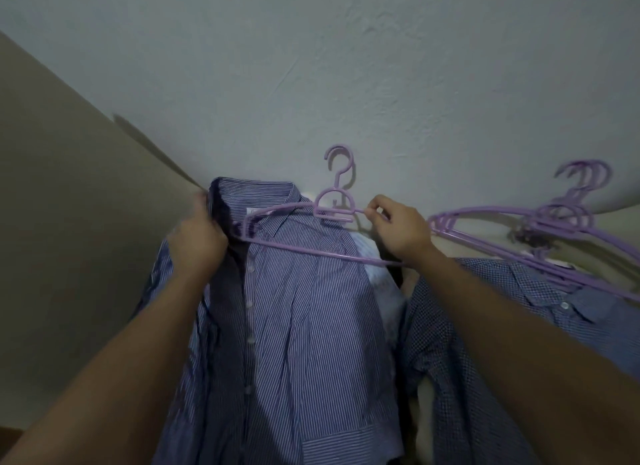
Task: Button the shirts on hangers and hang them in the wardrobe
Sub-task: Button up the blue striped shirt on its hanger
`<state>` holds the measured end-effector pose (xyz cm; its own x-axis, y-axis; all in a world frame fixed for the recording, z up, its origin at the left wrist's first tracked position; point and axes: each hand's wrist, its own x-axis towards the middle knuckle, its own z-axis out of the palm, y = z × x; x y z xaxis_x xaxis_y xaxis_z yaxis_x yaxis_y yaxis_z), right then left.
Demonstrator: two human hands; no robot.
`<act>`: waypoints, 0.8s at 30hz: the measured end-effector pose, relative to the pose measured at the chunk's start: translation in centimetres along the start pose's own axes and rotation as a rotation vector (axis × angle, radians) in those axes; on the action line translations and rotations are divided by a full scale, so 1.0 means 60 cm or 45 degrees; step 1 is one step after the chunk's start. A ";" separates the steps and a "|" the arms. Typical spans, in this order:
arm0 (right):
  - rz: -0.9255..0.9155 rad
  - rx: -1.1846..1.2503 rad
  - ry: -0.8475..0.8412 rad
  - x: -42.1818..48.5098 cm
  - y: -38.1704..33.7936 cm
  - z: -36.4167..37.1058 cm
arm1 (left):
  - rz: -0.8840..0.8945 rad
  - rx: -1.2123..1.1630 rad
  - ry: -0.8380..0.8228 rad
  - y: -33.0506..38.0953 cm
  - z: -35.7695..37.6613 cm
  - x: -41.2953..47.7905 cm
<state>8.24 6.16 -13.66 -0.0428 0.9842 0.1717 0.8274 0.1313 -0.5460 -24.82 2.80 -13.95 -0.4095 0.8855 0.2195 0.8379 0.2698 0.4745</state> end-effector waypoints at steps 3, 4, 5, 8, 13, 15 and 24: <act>-0.094 -0.037 -0.021 0.005 -0.042 0.015 | -0.184 -0.090 0.051 0.005 -0.034 0.019; -0.118 -0.038 -0.012 0.005 -0.060 0.022 | -0.149 -0.079 0.051 0.005 -0.046 0.024; -0.135 -0.029 -0.006 0.005 -0.077 0.030 | -0.082 -0.065 0.055 0.011 -0.056 0.027; -0.197 0.027 -0.008 0.006 -0.139 0.056 | 0.137 -0.066 0.056 0.033 -0.083 0.032; -0.192 0.044 0.014 0.009 -0.170 0.073 | 0.451 -0.005 -0.144 0.073 -0.106 0.031; -0.121 0.175 0.016 0.009 -0.156 0.069 | 0.493 -0.029 -0.127 0.083 -0.111 0.028; -0.033 0.773 -0.246 0.016 -0.133 0.061 | 0.478 -0.149 -0.169 0.160 -0.119 0.026</act>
<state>-0.47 6.51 -12.16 -0.2057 0.9760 0.0710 0.3625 0.1434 -0.9209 -19.97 4.07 -2.97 -0.0267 0.9573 0.2880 0.8702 -0.1195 0.4779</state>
